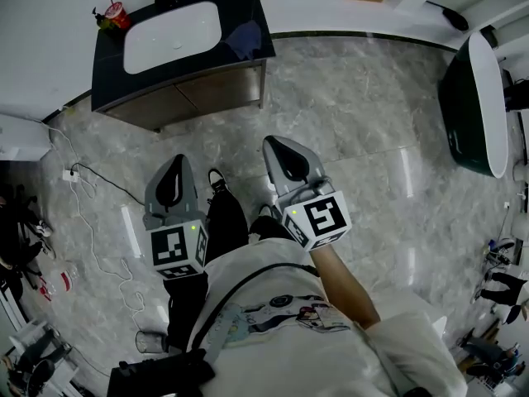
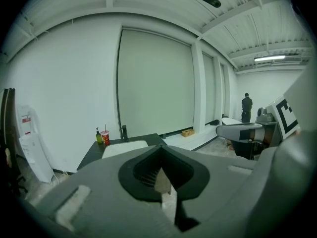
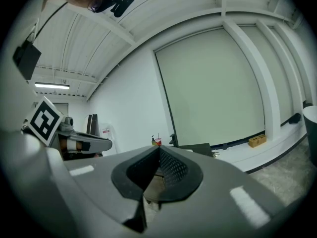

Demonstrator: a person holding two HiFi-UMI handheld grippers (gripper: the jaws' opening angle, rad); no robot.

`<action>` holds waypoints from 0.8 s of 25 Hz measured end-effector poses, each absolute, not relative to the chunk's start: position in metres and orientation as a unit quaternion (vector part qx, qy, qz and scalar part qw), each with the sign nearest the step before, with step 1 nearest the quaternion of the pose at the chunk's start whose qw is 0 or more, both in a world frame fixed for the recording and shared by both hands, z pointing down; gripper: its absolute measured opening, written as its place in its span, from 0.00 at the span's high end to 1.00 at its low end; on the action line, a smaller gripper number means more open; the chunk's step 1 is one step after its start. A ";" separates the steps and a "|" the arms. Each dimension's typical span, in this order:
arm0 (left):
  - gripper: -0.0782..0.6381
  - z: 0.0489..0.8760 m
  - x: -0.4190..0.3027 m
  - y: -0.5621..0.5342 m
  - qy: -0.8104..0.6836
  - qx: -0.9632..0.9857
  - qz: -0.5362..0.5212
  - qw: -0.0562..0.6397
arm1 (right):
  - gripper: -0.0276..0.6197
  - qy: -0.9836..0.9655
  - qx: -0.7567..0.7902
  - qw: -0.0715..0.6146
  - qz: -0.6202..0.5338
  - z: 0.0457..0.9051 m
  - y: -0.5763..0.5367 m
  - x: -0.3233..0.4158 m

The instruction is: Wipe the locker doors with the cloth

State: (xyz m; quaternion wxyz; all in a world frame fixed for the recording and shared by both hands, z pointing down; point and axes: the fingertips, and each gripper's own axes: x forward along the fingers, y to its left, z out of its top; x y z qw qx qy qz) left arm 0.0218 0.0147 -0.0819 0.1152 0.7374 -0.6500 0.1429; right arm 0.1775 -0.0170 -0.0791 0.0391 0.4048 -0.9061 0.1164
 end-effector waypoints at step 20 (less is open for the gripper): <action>0.89 -0.054 -0.123 -0.132 -0.637 0.744 0.141 0.142 | 0.95 -0.870 0.457 0.123 0.140 -0.021 -0.156 0.072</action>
